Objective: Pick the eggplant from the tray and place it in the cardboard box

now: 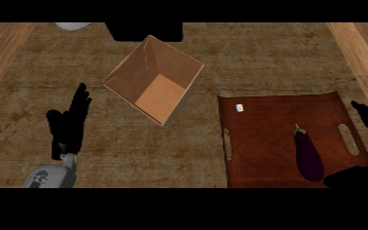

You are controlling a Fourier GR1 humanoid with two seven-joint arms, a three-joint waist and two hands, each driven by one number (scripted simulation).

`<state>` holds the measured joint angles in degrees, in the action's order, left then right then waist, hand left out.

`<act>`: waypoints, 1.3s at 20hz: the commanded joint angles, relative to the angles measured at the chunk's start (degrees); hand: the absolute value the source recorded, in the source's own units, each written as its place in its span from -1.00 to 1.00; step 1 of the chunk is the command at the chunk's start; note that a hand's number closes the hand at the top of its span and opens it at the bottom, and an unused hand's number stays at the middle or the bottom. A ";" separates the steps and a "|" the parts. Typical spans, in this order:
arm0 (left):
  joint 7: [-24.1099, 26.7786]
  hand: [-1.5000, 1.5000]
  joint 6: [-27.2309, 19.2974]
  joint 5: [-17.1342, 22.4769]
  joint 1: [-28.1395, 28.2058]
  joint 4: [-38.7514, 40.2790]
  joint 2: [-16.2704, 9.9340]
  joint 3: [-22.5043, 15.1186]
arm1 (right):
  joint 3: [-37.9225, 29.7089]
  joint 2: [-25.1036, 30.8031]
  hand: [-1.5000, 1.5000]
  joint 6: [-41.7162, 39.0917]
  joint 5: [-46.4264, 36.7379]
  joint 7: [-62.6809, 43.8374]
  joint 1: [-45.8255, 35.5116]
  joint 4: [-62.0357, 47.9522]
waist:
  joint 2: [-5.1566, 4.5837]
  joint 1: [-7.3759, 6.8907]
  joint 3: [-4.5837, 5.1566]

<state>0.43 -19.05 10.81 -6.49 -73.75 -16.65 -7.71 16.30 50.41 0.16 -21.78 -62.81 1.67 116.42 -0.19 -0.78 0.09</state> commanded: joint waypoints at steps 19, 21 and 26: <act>1.91 0.00 2.08 -1.37 1.42 0.88 1.29 2.05 | 6.62 -17.82 -1.00 -10.12 -6.49 -16.49 -14.47 -17.08 | 0.08 0.04 -0.02; -0.12 0.00 1.60 -1.34 -1.08 1.31 0.66 3.11 | 7.10 -18.81 -1.00 -9.76 -7.84 -15.37 -13.12 -18.35 | 0.12 0.47 -0.05; 1.32 0.00 2.64 -1.23 2.04 0.95 1.58 2.99 | 5.51 -21.42 -1.00 -9.30 -9.87 -15.39 -12.79 -18.73 | 0.25 0.70 -0.05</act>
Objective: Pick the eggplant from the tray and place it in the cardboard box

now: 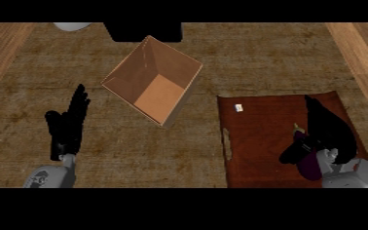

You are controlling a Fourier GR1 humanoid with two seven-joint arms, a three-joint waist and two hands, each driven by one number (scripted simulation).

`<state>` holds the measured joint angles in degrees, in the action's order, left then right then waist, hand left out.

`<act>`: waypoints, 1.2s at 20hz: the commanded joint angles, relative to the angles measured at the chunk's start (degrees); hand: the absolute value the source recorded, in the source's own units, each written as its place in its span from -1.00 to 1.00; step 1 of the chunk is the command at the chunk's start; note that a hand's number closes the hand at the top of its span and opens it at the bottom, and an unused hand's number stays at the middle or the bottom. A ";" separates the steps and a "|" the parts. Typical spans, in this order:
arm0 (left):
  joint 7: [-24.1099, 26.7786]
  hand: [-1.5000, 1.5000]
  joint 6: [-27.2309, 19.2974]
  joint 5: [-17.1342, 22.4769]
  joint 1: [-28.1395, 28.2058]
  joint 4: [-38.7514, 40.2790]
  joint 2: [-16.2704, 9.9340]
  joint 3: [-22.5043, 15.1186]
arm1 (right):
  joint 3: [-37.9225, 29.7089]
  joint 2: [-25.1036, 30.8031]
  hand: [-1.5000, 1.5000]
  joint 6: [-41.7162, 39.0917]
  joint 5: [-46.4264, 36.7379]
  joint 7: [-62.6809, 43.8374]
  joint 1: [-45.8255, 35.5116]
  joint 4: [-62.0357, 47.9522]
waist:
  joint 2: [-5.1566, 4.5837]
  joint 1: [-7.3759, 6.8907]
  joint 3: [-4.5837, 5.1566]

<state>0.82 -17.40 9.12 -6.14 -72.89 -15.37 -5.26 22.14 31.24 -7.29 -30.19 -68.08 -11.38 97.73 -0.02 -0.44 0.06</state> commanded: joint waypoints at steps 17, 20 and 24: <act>-3.99 0.00 0.34 -1.86 -2.90 -1.19 1.37 0.88 | -6.00 -6.76 -1.00 -7.86 -6.16 -4.34 -4.82 -14.89 | -0.03 0.05 -0.05; -0.33 0.00 -0.28 -3.05 -2.01 1.96 2.99 1.25 | -5.29 -8.33 -1.00 -5.62 -8.84 -3.66 -1.10 -13.56 | -0.01 0.45 -0.03; -2.45 0.00 1.34 -2.46 1.64 -4.04 1.51 1.67 | -8.45 -7.84 -1.00 -7.82 -8.52 -0.82 -1.64 -15.41 | 0.06 0.11 -0.05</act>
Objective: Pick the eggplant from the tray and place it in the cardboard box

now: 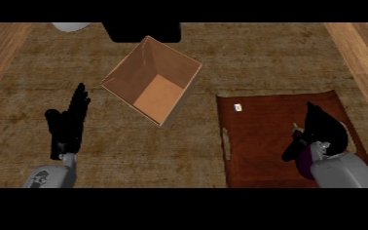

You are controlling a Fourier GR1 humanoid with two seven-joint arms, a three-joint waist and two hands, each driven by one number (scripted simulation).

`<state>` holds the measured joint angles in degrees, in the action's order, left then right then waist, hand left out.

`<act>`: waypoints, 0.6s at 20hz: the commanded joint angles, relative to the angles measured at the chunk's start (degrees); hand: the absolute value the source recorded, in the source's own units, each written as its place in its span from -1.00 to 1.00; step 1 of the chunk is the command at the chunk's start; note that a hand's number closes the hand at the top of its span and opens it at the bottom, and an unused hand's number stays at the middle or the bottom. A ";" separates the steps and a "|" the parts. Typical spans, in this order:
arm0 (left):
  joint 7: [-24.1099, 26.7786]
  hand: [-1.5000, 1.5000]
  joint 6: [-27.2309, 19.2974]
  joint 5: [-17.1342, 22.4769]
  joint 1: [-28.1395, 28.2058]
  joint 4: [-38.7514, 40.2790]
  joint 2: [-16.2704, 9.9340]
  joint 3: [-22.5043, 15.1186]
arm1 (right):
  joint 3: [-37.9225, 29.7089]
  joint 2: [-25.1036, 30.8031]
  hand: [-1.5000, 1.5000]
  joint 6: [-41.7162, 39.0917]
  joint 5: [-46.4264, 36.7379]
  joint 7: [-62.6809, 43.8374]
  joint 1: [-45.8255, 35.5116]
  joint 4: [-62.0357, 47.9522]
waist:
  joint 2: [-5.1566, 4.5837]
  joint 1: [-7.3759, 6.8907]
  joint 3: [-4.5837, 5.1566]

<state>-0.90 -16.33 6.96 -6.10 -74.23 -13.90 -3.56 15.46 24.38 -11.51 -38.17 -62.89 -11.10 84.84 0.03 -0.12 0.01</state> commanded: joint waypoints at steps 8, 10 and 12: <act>0.18 0.00 -0.06 -2.62 -0.11 0.44 2.25 1.64 | -4.25 -3.98 -1.00 -1.73 -5.03 -0.58 2.10 -3.60 | -0.02 0.16 0.00; -2.98 0.00 2.18 -1.31 0.41 -3.01 0.06 2.09 | -4.52 -6.22 -1.00 1.67 -6.84 1.71 -1.87 -12.31 | -0.08 -0.26 -0.03; 1.07 0.00 -0.20 -3.91 1.25 -0.41 3.03 2.02 | -4.66 -6.04 -1.00 -2.39 -7.65 -1.44 1.08 -2.94 | 0.00 0.13 0.00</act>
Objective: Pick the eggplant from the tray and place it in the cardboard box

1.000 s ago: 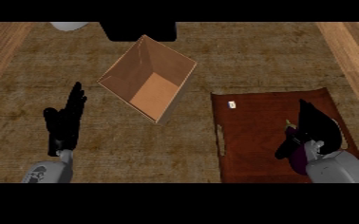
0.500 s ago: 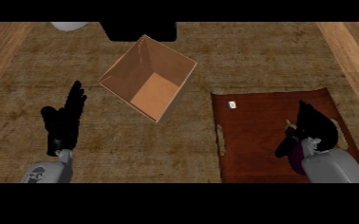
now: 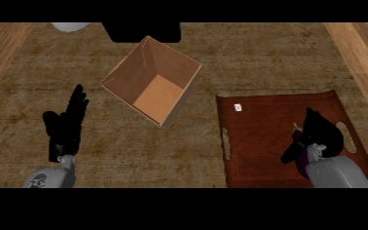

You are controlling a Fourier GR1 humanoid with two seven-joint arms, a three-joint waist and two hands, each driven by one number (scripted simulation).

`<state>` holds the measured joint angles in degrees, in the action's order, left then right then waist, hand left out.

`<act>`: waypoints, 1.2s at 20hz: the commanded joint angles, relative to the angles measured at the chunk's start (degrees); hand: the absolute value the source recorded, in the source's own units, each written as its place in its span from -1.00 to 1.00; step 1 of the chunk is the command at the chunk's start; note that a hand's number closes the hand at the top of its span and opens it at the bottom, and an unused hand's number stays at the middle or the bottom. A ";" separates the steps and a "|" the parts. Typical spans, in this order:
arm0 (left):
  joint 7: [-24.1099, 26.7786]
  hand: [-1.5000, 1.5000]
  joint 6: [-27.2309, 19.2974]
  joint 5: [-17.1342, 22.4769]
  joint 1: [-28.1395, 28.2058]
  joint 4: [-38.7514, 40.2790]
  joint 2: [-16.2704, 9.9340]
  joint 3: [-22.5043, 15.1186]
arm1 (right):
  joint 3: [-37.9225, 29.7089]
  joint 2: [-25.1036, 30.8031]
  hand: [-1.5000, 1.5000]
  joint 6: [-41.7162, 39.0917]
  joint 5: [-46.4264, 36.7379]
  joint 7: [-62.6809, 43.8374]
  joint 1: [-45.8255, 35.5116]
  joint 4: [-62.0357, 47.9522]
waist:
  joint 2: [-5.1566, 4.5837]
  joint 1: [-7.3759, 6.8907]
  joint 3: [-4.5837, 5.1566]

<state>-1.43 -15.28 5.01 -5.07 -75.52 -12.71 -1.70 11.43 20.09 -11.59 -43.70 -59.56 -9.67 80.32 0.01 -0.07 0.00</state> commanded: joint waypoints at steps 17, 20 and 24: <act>-1.72 0.00 2.29 -2.53 -0.78 -1.84 2.49 0.46 | 15.83 -19.33 1.00 4.14 -15.87 2.03 -4.70 -0.09 | 0.27 -3.76 0.09; -1.26 0.00 3.93 -3.12 -2.23 -0.79 3.08 -1.62 | 25.10 -19.70 1.00 4.46 -12.57 2.86 -8.34 0.63 | -0.47 -8.90 -0.06; -1.74 0.00 4.84 -3.17 -4.02 -0.30 3.25 -2.37 | 34.94 -19.94 1.00 8.48 -11.10 -4.13 -12.02 0.75 | -0.54 -9.44 0.00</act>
<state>-2.84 -11.56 1.88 -8.18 -76.15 -9.78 -3.01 37.01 2.94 -6.22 -56.06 -57.46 -18.20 80.37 -0.35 -7.29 0.17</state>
